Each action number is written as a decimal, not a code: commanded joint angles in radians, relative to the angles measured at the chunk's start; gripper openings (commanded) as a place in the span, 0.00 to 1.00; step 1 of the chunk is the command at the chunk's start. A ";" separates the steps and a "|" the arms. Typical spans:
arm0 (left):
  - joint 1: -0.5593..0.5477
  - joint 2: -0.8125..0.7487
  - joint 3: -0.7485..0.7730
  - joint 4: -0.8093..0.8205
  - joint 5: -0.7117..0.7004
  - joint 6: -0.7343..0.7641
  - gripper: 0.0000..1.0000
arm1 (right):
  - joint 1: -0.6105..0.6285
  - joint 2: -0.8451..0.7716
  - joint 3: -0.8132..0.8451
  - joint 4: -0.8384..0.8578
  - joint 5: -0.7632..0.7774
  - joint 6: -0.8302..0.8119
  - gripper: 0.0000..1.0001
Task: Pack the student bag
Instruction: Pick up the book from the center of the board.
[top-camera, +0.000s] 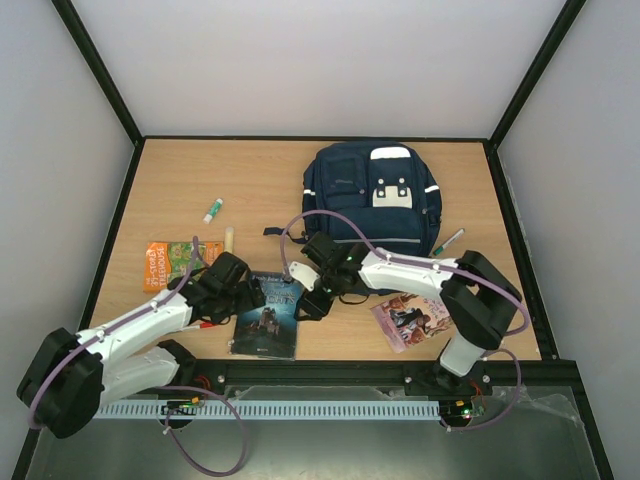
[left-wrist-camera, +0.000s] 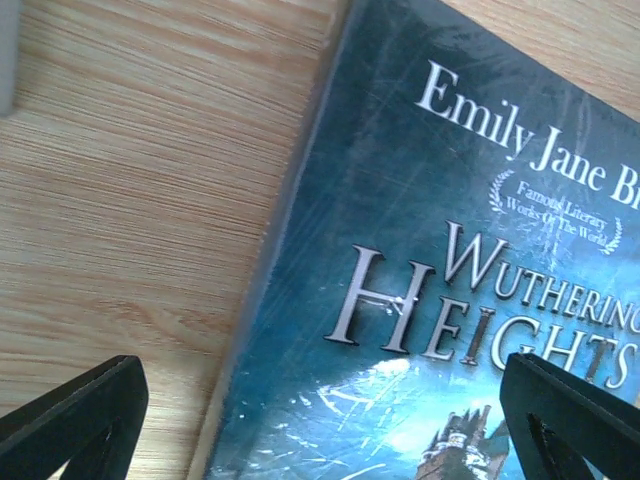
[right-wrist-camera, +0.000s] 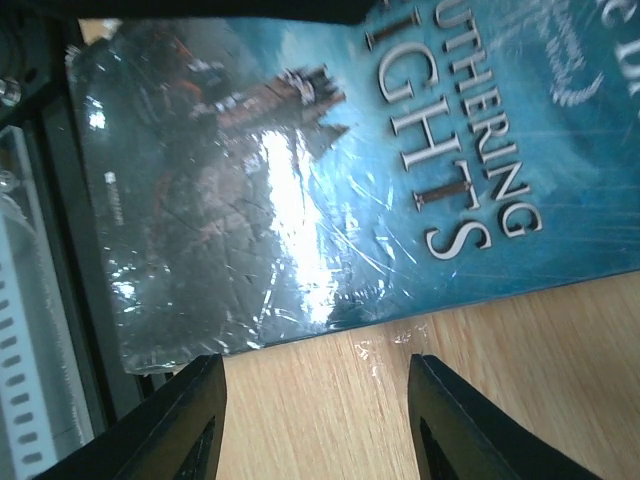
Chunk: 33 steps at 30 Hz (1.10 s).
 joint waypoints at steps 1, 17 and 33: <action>-0.021 0.014 -0.025 0.032 0.030 -0.014 0.99 | 0.003 0.077 0.032 -0.043 -0.035 0.039 0.50; -0.181 -0.043 -0.113 0.125 0.069 -0.100 0.98 | -0.043 0.165 0.043 -0.050 0.061 0.082 0.50; -0.362 -0.238 -0.141 0.097 -0.068 -0.356 0.95 | -0.193 0.114 0.007 -0.076 0.019 0.068 0.53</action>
